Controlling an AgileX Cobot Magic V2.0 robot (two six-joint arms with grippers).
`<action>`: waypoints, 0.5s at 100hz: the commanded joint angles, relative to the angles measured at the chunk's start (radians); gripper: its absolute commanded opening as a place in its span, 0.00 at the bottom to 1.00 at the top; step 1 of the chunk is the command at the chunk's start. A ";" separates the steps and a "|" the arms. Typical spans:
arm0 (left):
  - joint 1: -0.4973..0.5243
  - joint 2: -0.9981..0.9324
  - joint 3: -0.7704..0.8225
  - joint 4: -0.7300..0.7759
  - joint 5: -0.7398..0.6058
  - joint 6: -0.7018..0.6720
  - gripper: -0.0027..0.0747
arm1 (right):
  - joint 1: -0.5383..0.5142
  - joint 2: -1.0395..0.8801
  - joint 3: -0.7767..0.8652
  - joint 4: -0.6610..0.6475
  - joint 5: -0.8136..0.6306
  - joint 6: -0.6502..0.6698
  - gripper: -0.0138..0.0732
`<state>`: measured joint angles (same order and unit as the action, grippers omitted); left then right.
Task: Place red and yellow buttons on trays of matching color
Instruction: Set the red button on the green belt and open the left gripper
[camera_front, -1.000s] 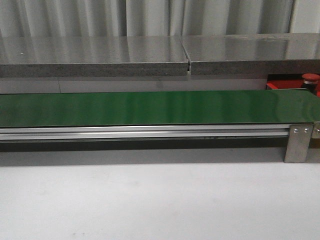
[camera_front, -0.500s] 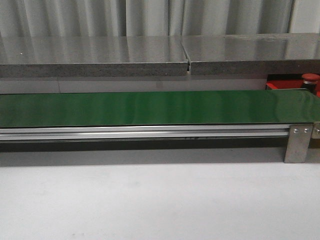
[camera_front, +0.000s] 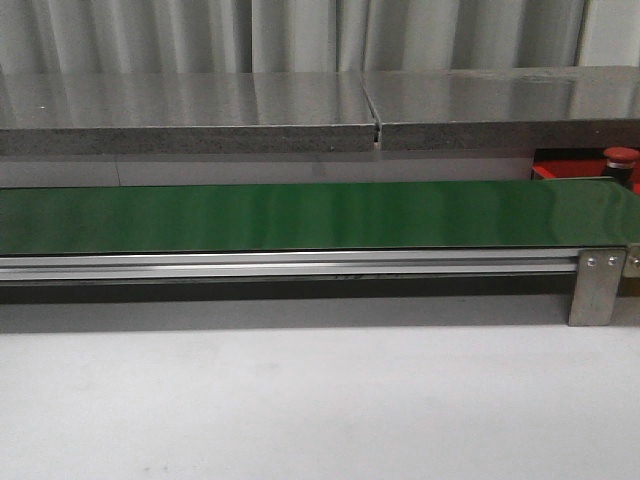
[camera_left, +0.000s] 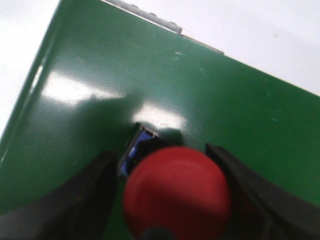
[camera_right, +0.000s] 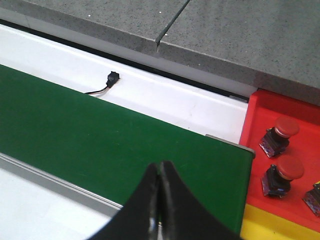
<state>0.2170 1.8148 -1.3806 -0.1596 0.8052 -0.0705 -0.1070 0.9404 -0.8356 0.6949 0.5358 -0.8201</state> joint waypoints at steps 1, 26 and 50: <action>-0.005 -0.030 -0.025 -0.006 -0.006 0.003 0.80 | 0.001 -0.016 -0.038 0.022 -0.047 -0.009 0.08; -0.005 -0.030 -0.122 -0.006 0.064 0.005 0.93 | 0.001 -0.016 -0.037 0.022 -0.047 -0.009 0.08; -0.005 -0.030 -0.296 -0.007 0.146 0.024 0.93 | 0.001 -0.016 -0.037 0.022 -0.047 -0.009 0.08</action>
<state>0.2170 1.8355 -1.5911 -0.1569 0.9485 -0.0600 -0.1070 0.9404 -0.8356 0.6949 0.5358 -0.8201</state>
